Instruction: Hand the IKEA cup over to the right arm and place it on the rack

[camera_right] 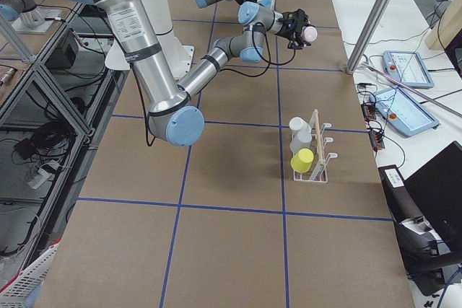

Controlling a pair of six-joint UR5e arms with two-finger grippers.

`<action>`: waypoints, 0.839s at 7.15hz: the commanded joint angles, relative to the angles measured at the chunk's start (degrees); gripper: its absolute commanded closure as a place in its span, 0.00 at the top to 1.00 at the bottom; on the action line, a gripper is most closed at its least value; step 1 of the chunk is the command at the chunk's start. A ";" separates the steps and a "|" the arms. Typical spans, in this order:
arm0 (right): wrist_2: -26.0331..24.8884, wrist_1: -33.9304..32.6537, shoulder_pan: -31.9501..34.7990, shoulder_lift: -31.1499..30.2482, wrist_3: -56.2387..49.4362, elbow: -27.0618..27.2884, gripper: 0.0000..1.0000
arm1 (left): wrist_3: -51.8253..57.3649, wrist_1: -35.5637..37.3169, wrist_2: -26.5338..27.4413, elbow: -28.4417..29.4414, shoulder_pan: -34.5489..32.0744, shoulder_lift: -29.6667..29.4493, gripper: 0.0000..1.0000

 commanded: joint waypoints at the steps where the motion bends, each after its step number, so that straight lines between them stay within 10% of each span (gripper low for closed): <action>1: -10.11 -10.31 1.58 -1.33 -12.82 -0.31 0.00 | 5.82 18.23 -1.15 -7.56 -2.21 0.49 1.00; 4: -10.51 -7.13 9.05 -9.84 -23.87 -1.54 0.00 | 11.01 38.21 -4.39 -15.14 -4.59 0.49 1.00; 6: -10.25 8.02 11.25 -12.13 -29.20 -11.07 0.00 | 14.03 44.77 -4.58 -16.66 -4.68 0.75 1.00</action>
